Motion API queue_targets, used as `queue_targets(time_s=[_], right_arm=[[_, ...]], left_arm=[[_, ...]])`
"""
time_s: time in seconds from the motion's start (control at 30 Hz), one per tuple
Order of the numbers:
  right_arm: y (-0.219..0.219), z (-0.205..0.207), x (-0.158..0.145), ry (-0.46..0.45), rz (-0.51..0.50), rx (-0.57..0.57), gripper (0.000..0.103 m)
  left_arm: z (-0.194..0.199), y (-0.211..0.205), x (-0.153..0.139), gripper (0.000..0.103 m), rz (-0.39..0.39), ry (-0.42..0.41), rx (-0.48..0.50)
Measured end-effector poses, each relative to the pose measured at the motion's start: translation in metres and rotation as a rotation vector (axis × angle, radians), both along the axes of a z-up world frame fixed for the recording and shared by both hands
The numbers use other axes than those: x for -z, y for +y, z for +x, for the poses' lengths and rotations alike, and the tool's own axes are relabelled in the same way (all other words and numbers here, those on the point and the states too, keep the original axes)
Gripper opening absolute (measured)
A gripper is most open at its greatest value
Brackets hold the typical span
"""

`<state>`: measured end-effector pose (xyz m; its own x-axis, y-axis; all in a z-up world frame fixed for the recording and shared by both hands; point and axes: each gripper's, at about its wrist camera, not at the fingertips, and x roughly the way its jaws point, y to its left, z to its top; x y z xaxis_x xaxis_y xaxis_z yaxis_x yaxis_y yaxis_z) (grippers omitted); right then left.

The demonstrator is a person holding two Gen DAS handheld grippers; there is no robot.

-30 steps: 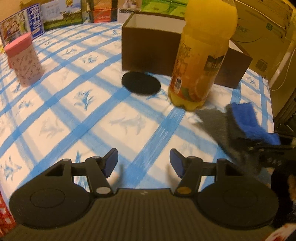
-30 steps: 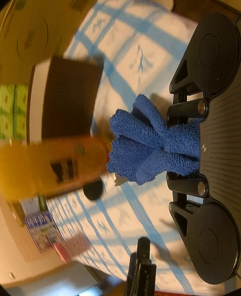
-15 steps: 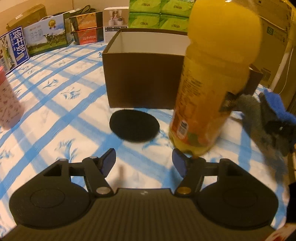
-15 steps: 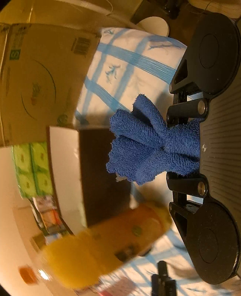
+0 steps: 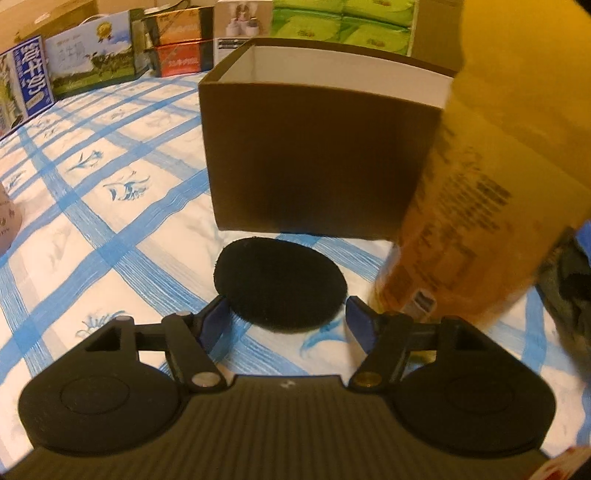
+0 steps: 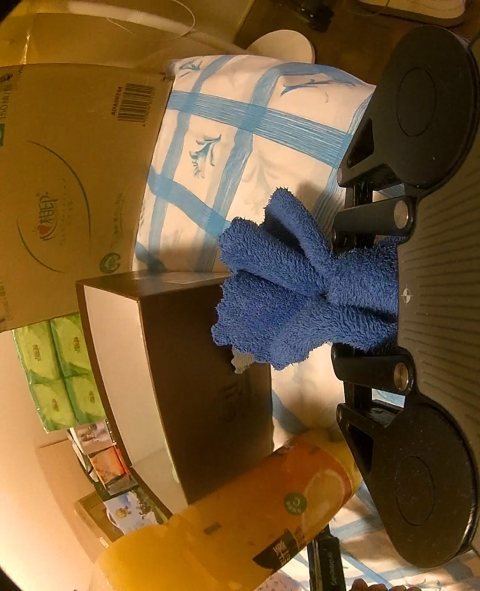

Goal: Organize soft objects
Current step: 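Lift the towels with the right gripper while the left gripper approaches the black round pad, then grasp the black round pad with the left gripper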

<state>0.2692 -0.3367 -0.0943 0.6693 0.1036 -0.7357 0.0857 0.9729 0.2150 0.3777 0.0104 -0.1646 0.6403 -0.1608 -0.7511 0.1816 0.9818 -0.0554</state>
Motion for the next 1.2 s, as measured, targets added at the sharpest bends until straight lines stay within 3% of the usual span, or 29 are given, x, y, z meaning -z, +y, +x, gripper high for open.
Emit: queue_targets(time_s=[0.2,0.47,0.53,0.7,0.87,1.0,1.2], right_arm=[[-0.002,0.002,0.005,0.011,0.022,0.009,0.029],[-0.008,0.004,0.006,0.012,0.032,0.018,0.029],[-0.009,0.004,0.007,0.013,0.036,0.024,0.029],[-0.007,0.005,0.006,0.014,0.039,0.032,0.029],[-0.009,0.006,0.007,0.018,0.038,0.033,0.029],[-0.01,0.006,0.009,0.023,0.045,0.038,0.029],[-0.011,0.006,0.009,0.021,0.049,0.036,0.029]], left_arm=[[0.005,0.011,0.005,0.069,-0.014,-0.001,-0.059],[-0.005,0.065,0.005,0.068,0.085,0.01,-0.147],[-0.005,0.072,0.002,0.068,0.057,0.018,-0.153],[0.006,0.049,-0.006,0.069,-0.008,0.005,-0.091],[0.028,0.03,0.002,0.072,-0.038,0.027,-0.121],[0.032,0.022,0.008,0.075,0.014,0.012,-0.126],[0.026,0.053,0.008,0.075,0.041,0.001,-0.162]])
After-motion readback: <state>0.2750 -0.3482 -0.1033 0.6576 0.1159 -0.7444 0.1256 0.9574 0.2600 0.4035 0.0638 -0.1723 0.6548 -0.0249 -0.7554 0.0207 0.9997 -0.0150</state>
